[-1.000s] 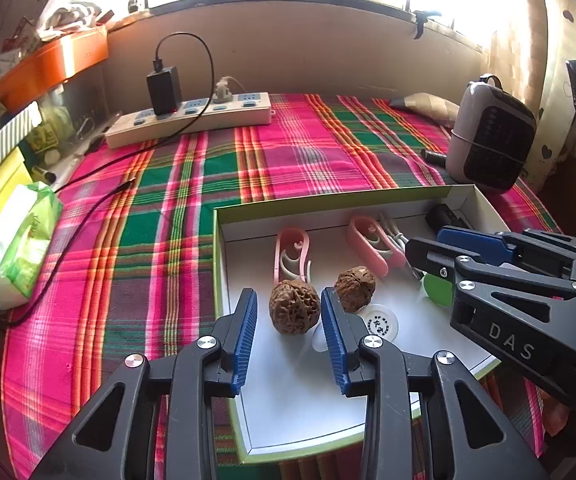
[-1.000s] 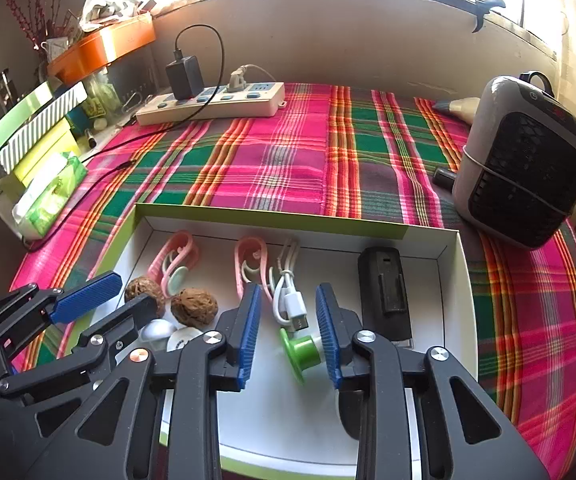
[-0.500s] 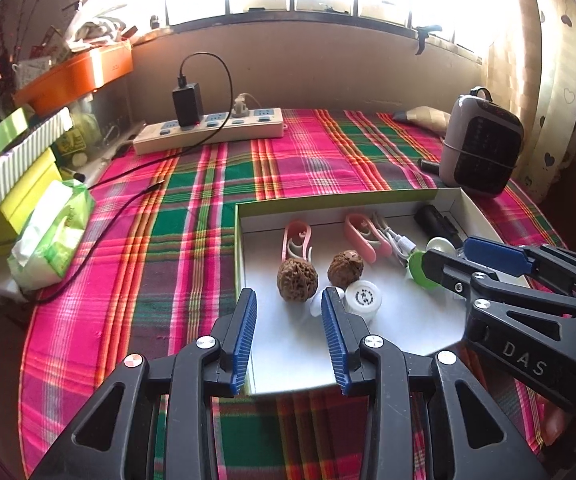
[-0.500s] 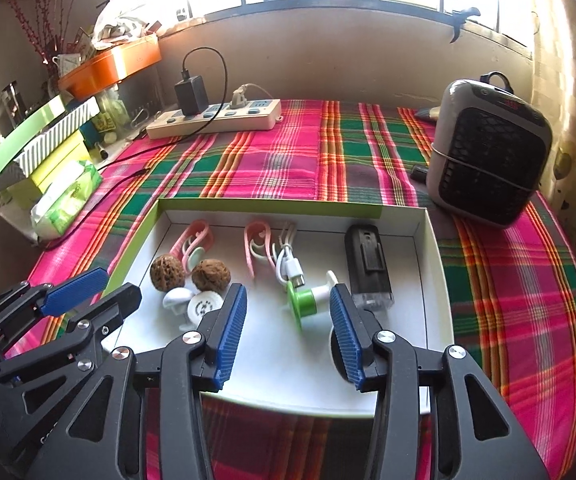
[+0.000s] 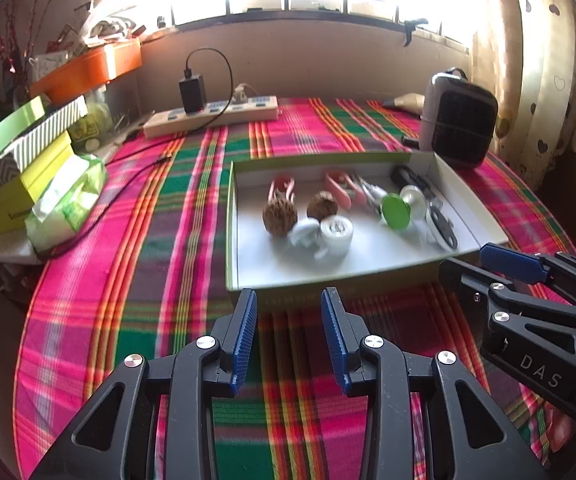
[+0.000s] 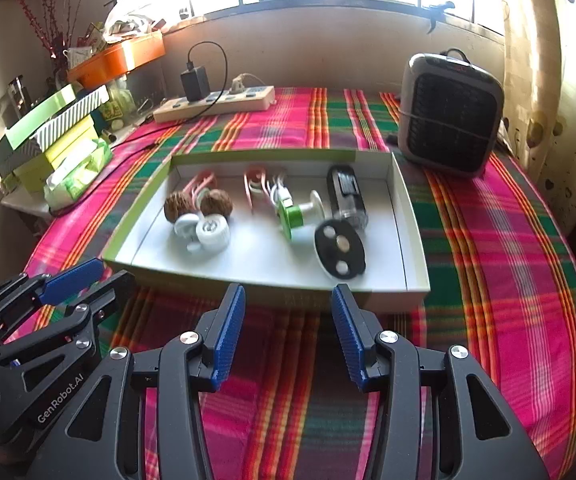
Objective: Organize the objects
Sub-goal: 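Withdraw both open tools up and away from the box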
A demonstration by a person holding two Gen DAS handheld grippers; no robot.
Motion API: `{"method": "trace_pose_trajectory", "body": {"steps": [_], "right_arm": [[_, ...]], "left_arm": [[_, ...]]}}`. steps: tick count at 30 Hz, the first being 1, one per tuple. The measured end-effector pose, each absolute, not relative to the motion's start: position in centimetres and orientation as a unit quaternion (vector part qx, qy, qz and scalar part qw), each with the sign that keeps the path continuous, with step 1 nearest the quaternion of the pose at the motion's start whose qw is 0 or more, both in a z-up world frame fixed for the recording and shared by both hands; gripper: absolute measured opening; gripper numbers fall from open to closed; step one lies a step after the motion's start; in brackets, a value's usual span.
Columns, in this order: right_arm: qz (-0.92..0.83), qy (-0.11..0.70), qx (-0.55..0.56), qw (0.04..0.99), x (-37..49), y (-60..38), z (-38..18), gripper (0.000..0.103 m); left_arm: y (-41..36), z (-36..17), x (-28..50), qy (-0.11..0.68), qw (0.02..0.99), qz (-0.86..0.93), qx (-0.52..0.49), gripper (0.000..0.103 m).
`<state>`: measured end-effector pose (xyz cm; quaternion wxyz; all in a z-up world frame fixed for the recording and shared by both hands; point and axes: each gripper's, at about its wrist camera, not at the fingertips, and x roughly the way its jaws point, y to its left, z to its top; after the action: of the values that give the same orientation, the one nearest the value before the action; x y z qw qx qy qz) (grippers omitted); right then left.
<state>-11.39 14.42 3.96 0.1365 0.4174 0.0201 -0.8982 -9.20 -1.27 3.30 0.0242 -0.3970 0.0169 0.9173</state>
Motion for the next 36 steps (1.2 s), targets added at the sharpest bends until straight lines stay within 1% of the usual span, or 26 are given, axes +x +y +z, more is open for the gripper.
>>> {"method": "trace_pose_trajectory", "body": {"steps": [7, 10, 20, 24, 27, 31, 36], "right_arm": [[-0.895, 0.033, 0.427, 0.126, -9.7, 15.0, 2.7, 0.047], [-0.894, 0.033, 0.431, 0.123, -9.2, 15.5, 2.2, 0.052], [-0.889, 0.041, 0.441, 0.114, -7.8, 16.6, 0.7, 0.053], [-0.893, 0.042, 0.435, 0.107, -7.3, 17.1, 0.6, 0.057], [-0.894, 0.049, 0.434, 0.099, -6.9, 17.2, 0.6, 0.063], [-0.894, 0.045, 0.436, 0.095, -6.9, 17.5, 0.6, 0.068], [-0.894, 0.045, 0.436, 0.094, -7.0, 17.5, 0.6, 0.069]], "left_arm": [[-0.6, 1.6, -7.5, 0.021, 0.025, 0.909, -0.415, 0.032], [-0.5, 1.2, -7.0, 0.019, 0.026, 0.906, -0.423, 0.032], [-0.2, 0.1, -6.3, 0.009, 0.015, 0.899, -0.438, 0.032], [-0.1, 0.1, -6.2, 0.011, 0.012, 0.899, -0.438, 0.032], [0.1, 0.1, -6.0, 0.020, 0.003, 0.900, -0.436, 0.032], [0.1, 0.1, -5.8, 0.009, -0.003, 0.901, -0.434, 0.032], [0.1, 0.1, -5.7, 0.006, -0.005, 0.901, -0.433, 0.032]]}}
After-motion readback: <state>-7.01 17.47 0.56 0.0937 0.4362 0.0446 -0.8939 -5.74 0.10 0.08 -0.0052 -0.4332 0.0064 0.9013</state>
